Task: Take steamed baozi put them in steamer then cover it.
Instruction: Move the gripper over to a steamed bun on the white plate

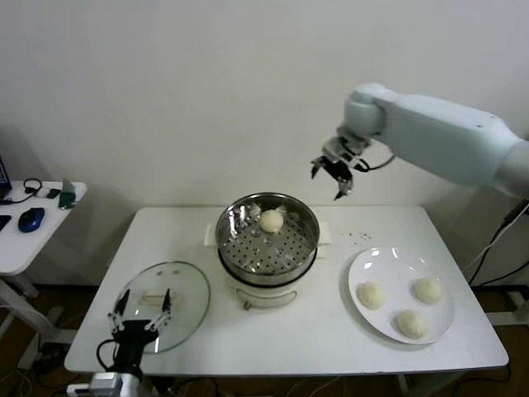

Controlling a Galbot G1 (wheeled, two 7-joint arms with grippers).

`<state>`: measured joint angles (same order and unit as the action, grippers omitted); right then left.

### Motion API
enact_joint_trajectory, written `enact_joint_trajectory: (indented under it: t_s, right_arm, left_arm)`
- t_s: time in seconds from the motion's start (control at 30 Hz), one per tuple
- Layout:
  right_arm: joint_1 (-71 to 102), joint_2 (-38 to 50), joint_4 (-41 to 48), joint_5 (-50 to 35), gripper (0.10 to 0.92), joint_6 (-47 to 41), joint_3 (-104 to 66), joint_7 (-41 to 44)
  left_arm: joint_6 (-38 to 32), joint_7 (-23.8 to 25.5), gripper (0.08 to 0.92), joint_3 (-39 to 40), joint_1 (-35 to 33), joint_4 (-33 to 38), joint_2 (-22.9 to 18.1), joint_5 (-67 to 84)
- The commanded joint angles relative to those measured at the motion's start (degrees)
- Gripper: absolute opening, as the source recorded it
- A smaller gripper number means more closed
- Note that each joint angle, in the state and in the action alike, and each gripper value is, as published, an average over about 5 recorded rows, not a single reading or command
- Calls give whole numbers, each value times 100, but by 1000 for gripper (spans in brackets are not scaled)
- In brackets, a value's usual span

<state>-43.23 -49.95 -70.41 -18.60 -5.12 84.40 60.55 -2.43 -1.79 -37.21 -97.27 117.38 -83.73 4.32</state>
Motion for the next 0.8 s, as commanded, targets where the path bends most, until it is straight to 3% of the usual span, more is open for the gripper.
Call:
enact_joint_trajectory:
  t_s: [0.03, 0.53, 0.8]
  right_arm:
    - [-95, 1706, -1343, -1326, 823, -2141, 806, -616]
    - [2389, 1587, -820, -22, 823, -1645, -380, -204]
    - [2888, 1346, -528, 109, 823, -1628, -756, -254]
  left_arm:
    - [15, 3, 823, 10, 15, 32, -22, -11]
    - [-53, 2, 823, 6, -122, 76, -81, -23]
    - [-59, 3, 823, -20, -172, 78, -76, 52]
